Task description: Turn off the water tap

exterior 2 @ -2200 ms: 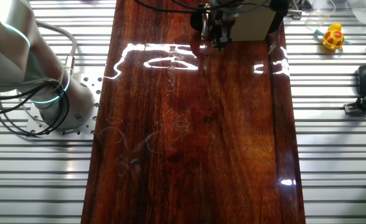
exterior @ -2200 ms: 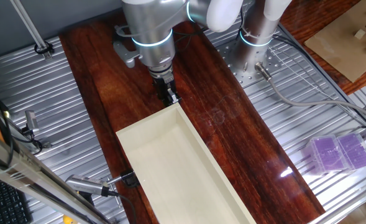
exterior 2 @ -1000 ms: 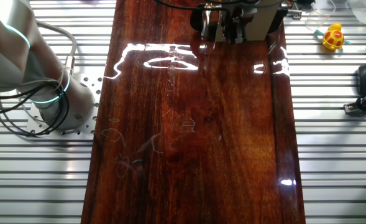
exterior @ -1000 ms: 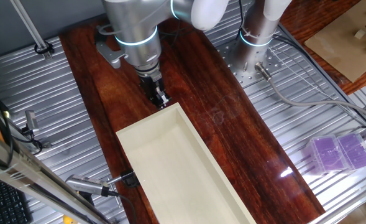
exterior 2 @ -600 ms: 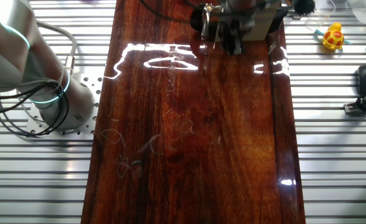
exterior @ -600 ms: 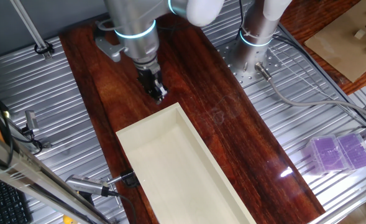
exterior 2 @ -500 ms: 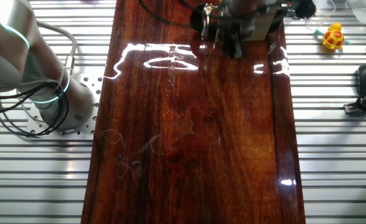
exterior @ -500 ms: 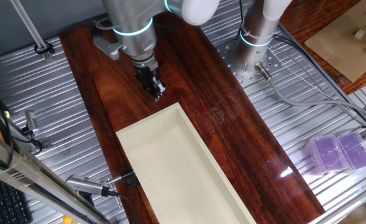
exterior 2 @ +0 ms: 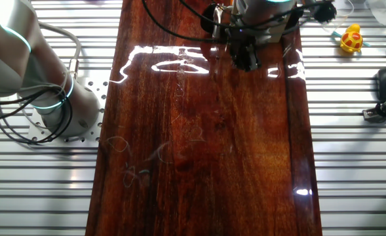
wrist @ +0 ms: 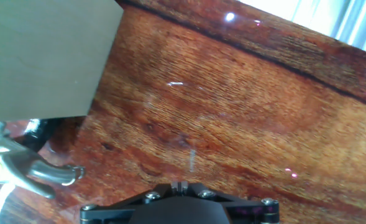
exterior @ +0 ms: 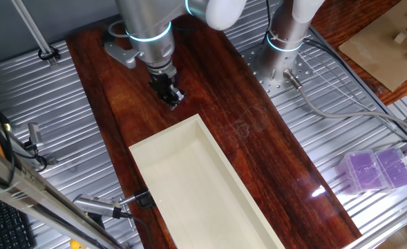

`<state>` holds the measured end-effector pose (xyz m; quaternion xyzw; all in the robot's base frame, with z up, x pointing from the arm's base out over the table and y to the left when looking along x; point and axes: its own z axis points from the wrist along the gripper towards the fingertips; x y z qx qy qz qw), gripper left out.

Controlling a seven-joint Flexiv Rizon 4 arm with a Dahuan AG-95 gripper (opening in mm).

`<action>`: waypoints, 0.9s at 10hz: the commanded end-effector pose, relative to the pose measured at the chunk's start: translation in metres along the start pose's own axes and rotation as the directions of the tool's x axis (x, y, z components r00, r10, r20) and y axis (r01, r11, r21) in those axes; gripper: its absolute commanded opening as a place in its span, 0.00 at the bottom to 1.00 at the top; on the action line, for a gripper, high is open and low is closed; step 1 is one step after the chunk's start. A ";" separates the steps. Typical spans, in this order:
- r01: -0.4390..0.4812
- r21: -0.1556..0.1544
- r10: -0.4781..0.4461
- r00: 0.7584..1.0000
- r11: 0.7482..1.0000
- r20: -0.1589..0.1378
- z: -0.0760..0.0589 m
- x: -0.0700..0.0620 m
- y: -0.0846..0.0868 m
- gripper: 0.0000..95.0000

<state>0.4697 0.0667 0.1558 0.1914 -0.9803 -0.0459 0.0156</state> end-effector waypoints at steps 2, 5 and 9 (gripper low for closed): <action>-0.111 0.001 0.111 0.994 0.994 -0.012 0.000 0.004 -0.011 0.00; 0.004 0.021 -0.003 1.000 1.000 -0.023 0.017 0.024 -0.058 0.00; 0.043 0.022 -0.043 0.999 0.999 -0.018 0.020 0.029 -0.064 0.00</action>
